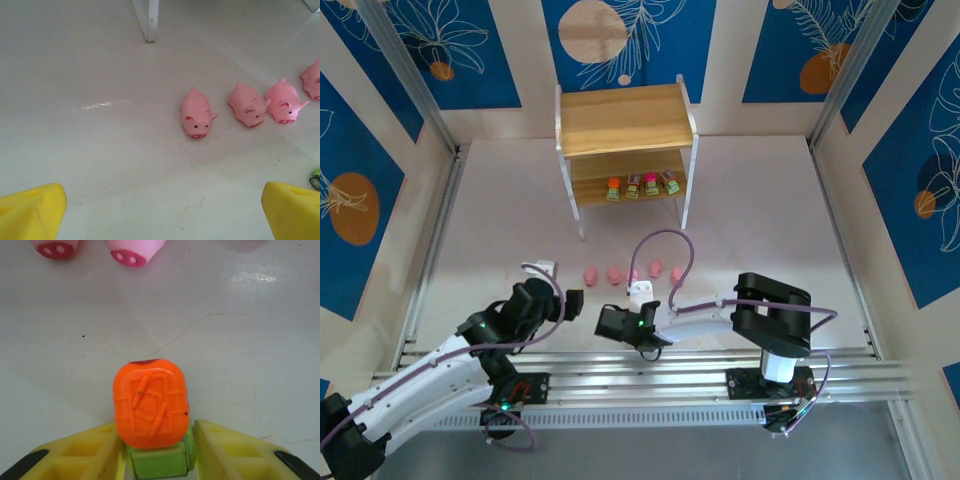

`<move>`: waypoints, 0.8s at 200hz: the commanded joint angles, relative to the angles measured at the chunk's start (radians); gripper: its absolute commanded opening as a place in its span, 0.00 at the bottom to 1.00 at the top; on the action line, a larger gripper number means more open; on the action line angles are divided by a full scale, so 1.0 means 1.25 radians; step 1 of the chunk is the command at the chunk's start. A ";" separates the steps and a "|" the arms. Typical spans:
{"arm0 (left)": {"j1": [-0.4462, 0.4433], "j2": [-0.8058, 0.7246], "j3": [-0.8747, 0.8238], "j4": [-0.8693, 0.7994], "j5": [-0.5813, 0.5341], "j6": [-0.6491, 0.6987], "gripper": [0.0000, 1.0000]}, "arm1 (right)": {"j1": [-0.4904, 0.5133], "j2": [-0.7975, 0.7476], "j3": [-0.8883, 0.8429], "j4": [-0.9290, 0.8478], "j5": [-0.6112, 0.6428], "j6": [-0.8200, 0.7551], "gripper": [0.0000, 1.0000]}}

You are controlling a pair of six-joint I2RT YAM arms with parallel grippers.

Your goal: Place and organize the plastic toys onto the shelf

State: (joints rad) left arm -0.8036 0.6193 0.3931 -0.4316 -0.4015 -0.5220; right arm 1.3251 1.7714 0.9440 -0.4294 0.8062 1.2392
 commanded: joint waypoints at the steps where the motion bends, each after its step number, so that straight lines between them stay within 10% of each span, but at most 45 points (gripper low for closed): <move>1: -0.001 0.001 -0.004 -0.001 -0.016 -0.003 1.00 | -0.003 0.004 -0.016 -0.004 0.000 0.002 0.38; 160: 0.000 0.015 0.000 0.017 0.028 0.021 1.00 | -0.012 -0.093 0.027 -0.070 0.043 -0.086 0.20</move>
State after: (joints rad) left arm -0.8036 0.6373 0.3935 -0.4271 -0.3927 -0.5163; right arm 1.3239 1.6989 0.9367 -0.4721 0.8284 1.1782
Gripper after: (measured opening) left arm 0.996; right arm 0.260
